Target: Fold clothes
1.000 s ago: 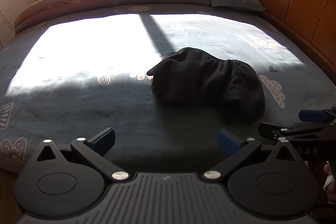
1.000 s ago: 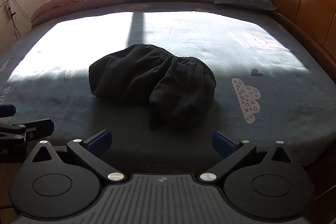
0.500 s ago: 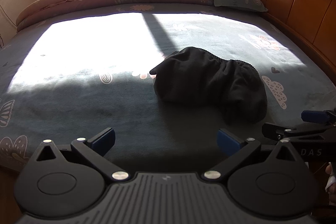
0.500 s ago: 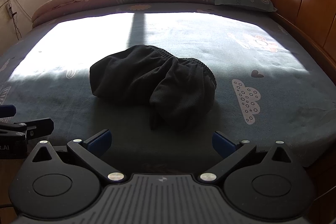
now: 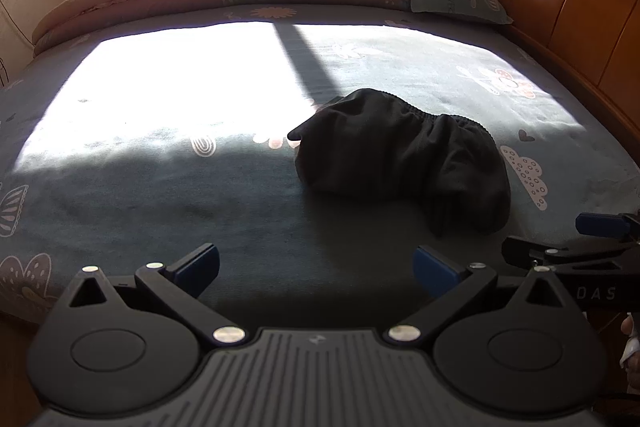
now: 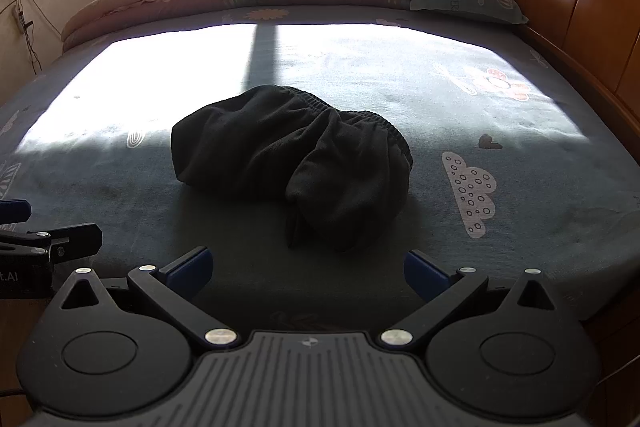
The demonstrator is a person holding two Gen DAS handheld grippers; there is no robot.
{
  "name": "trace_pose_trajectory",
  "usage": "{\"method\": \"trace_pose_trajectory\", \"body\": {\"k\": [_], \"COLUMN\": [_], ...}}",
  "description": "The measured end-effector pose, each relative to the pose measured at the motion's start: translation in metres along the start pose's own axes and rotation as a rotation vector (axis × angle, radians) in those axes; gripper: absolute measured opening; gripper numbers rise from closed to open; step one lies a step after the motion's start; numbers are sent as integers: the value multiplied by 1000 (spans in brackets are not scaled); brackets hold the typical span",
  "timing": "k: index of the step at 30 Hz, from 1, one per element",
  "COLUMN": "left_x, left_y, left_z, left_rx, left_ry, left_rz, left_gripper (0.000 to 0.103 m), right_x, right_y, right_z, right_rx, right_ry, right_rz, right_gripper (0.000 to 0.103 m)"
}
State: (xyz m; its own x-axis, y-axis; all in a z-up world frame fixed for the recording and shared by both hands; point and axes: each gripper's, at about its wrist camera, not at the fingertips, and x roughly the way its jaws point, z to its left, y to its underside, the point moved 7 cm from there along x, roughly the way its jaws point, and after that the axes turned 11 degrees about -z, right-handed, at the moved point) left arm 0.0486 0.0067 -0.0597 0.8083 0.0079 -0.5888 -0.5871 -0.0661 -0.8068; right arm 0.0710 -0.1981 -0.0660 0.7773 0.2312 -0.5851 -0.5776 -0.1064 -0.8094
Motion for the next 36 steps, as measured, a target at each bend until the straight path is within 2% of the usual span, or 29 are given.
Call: {"method": "trace_pose_trajectory", "body": {"k": [36], "left_x": [12], "left_y": [-6], "left_z": [4], "left_rx": [-7], "left_ry": [5], "left_rz": [7], "left_gripper": [102], "right_x": [11], "right_y": [2], "right_z": [-4], "right_rx": [5], "right_ry": [-7], "right_rz": [21], "right_gripper": [103]}}
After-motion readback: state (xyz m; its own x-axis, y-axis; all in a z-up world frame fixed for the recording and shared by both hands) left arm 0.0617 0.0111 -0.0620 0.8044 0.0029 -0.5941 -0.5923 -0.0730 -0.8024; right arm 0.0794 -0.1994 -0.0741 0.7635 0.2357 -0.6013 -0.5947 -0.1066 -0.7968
